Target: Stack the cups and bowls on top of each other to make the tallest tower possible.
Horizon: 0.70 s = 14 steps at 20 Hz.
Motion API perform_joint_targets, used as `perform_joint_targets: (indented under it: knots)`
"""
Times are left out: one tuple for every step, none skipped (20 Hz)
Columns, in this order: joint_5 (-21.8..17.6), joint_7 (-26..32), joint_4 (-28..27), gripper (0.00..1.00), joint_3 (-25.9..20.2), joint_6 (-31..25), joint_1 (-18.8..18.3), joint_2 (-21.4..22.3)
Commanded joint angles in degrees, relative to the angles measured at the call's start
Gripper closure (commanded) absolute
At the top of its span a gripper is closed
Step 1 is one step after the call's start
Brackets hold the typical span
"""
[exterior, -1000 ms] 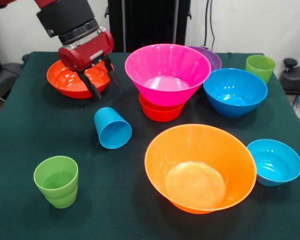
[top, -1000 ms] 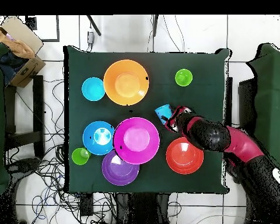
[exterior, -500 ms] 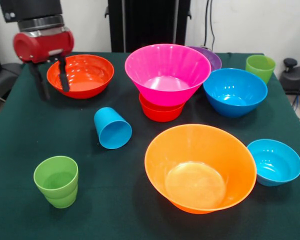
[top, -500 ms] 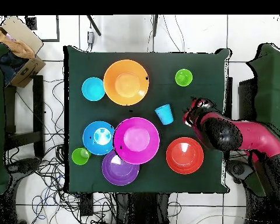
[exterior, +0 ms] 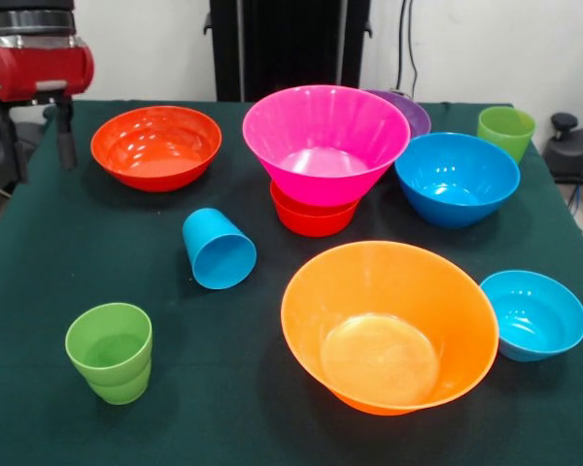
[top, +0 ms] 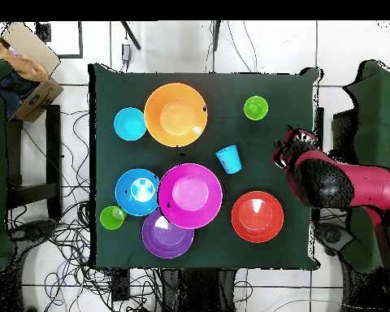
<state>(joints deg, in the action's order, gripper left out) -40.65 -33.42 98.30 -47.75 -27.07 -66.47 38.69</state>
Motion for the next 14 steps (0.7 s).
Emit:
perform_joint_targets:
  knots:
    - [-2.6,2.7,0.4,0.00,4.2,-7.8,0.4,2.4]
    - [-3.1,3.0,0.5,0.00,4.7,-8.1,0.2,2.6]
    - [-3.5,3.3,0.5,0.00,5.2,-8.3,-0.1,2.8]
    - [-3.4,3.8,0.4,0.00,5.3,-8.9,-0.4,2.6]
    - [-3.2,4.3,0.3,0.00,5.3,-9.5,-0.7,2.5]
    - [-3.4,4.6,0.2,0.00,5.4,-9.5,-1.0,2.2]
    - [-3.6,4.9,0.1,0.00,5.5,-9.5,-1.3,2.0]
    - [-3.9,5.4,0.0,0.00,5.3,-9.1,-1.8,1.6]
    - [-4.1,5.8,0.0,0.00,5.2,-8.8,-2.2,1.3]
    - [-4.0,6.3,0.0,0.00,5.0,-8.9,-2.7,1.0]
    - [-3.9,6.8,0.0,0.00,4.8,-9.0,-3.2,0.8]
    - [-3.5,7.2,0.1,0.00,4.5,-9.2,-3.8,0.6]
    - [-3.4,7.1,0.1,0.00,4.5,-9.6,-3.7,0.5]
    - [-3.4,7.3,0.2,0.00,4.5,-9.9,-3.9,0.4]
